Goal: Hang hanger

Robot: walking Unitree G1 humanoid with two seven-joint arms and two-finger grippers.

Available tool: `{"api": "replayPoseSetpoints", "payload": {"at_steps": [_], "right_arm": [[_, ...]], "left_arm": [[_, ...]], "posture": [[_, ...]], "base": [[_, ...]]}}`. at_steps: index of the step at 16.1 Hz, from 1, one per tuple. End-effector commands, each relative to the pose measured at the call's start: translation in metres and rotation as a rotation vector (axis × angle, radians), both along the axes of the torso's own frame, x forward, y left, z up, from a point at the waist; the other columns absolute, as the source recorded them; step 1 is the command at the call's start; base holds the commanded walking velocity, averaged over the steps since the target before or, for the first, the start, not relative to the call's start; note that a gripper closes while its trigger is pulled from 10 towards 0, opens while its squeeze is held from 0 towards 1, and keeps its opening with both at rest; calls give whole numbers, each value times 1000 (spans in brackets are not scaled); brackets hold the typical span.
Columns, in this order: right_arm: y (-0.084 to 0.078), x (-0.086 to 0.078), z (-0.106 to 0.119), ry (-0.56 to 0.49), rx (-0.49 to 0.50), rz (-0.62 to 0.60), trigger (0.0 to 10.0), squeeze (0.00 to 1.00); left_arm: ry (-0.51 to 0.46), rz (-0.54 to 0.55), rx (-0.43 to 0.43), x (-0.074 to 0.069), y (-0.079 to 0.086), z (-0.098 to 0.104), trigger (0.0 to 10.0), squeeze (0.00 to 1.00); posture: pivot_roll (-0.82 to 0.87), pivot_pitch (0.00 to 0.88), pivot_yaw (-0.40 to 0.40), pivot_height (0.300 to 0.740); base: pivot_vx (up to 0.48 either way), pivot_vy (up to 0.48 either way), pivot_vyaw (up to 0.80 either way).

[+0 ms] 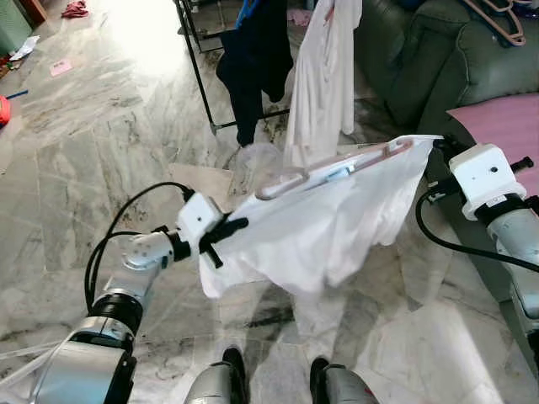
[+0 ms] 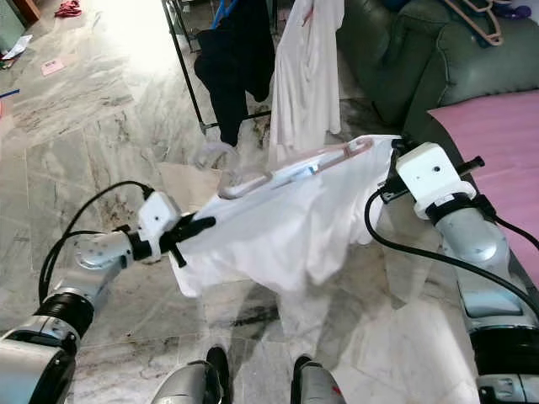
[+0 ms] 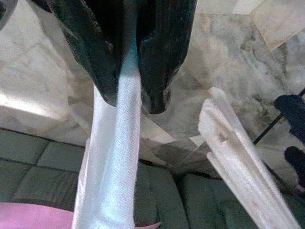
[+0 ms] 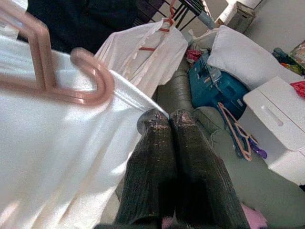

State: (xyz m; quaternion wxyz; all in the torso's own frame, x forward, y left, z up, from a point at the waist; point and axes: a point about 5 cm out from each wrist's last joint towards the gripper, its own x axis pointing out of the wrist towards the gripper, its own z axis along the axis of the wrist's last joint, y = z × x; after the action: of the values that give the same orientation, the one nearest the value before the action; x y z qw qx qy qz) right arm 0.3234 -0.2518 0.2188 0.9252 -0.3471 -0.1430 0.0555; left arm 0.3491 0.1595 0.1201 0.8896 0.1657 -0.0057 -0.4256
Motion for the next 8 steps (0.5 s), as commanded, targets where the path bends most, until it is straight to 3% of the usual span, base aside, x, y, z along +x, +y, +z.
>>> {"api": "replayPoseSetpoints", "payload": {"at_steps": [1, 8], "right_arm": [[-13, -3, -8, 27, 27, -50, 0, 0], [-19, -1, -18, 81, 98, -57, 0, 0]], "left_arm": [[6, 82, -57, 2, 20, 4, 0, 0], [29, 10, -48, -1, 12, 2, 0, 0]], "posture": [[-46, 264, 64, 740], [-51, 265, 60, 740]], "base": [[0, 0, 0], [0, 0, 0]]}}
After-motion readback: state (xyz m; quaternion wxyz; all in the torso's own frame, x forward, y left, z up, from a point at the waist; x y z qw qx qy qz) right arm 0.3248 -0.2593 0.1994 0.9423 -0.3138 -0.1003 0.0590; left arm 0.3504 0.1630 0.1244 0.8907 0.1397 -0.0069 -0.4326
